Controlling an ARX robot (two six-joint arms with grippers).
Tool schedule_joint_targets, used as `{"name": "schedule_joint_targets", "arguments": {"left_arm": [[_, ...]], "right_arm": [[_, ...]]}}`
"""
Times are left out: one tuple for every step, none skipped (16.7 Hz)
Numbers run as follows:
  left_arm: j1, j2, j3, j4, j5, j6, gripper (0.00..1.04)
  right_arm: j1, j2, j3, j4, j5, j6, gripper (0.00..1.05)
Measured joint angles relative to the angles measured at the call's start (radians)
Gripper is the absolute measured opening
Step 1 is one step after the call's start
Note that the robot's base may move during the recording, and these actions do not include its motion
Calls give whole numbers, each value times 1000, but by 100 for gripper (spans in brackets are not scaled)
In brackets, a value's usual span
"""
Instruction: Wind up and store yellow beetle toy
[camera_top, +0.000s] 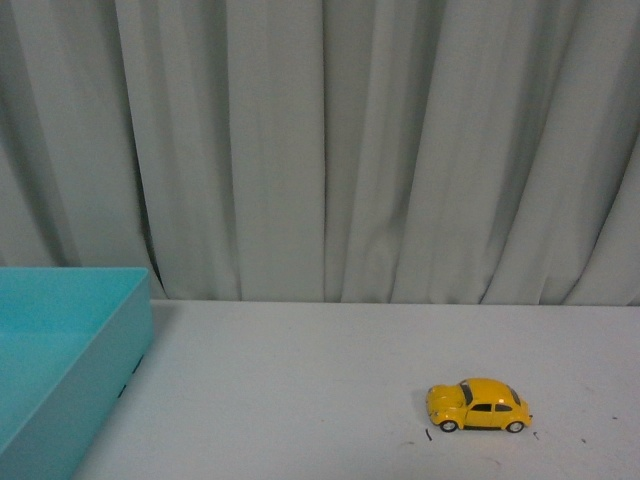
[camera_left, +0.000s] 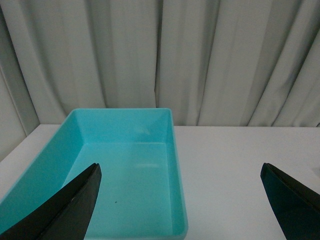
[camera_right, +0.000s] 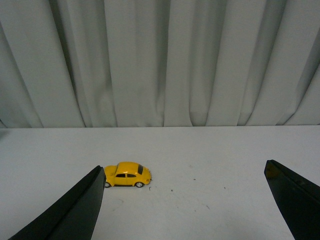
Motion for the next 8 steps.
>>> {"name": "schedule_joint_targets", "arguments": {"left_arm": [[0,0,0,0,0,0,98],[0,0,0,0,0,0,98],[0,0,0,0,0,0,98],[0,0,0,0,0,0,98],[0,0,0,0,0,0,98],[0,0,0,0,0,0,98],[0,0,0,0,0,0,98],[0,0,0,0,0,0,98]], "right_arm": [[0,0,0,0,0,0,98],[0,0,0,0,0,0,98],[0,0,0,0,0,0,98],[0,0,0,0,0,0,98],[0,0,0,0,0,0,98],[0,0,0,0,0,0,98],[0,0,0,0,0,0,98],[0,0,0,0,0,0,98]]}}
